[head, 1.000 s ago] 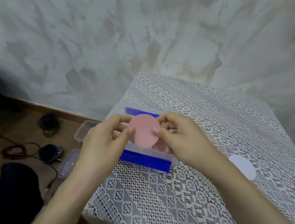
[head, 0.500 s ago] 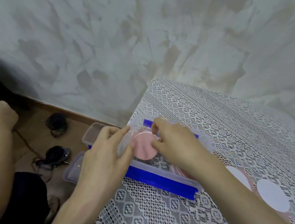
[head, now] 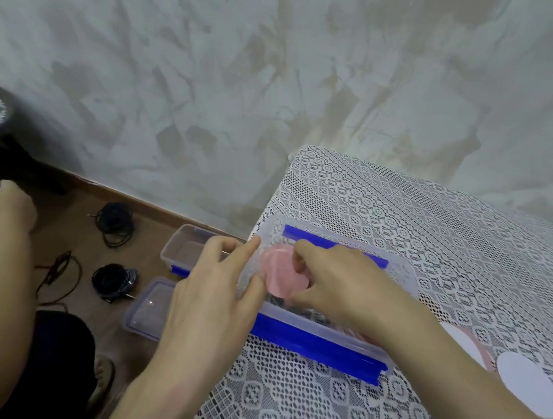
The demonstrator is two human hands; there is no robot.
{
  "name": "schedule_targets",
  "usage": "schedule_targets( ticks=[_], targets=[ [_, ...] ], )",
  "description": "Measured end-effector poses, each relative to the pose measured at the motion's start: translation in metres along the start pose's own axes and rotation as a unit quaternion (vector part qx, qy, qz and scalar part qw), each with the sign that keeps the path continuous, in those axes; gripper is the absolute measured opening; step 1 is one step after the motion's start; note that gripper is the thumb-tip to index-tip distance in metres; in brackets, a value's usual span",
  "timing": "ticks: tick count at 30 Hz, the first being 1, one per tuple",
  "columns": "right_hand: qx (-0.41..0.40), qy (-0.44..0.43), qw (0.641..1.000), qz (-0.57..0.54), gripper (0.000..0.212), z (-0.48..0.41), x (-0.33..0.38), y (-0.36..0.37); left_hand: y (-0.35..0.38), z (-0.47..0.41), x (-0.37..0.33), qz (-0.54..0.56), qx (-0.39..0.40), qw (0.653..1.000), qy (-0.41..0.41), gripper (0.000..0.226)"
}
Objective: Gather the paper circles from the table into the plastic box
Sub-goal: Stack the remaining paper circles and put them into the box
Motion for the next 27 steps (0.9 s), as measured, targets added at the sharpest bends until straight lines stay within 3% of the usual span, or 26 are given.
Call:
schedule_targets(
  ticks=[8,15,20,27],
  targets=[
    [-0.034,-0.014,0.999,0.024,0.032,-0.007,-0.003,0.002,-0.001,-0.002,-0.001,-0.017,0.002,1.0,0.008,0.049],
    [-0.057,-0.017,0.997,0.042,0.033,0.007,0.01,-0.011,-0.005,-0.009,-0.011,-0.147,-0.008,0.987,0.06,0.047],
    [-0.174,-0.016,0.982,0.067,0.028,0.045,0.001,-0.028,-0.011,-0.018,-0.038,-0.221,-0.006,0.965,0.142,0.045],
    [-0.206,0.032,0.975,0.079,0.034,0.11,-0.036,-0.04,0.011,-0.019,-0.09,-0.283,0.039,0.925,0.25,0.055]
  ],
)
Point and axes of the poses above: each hand's wrist, its own z-axis away from the middle knuckle, its own y-axis out of the palm, x = y × z, the point moved 1 cm from there along -z, towards the middle knuckle, and after that the axes turned 2 degrees about -x, right-handed, at the moved point
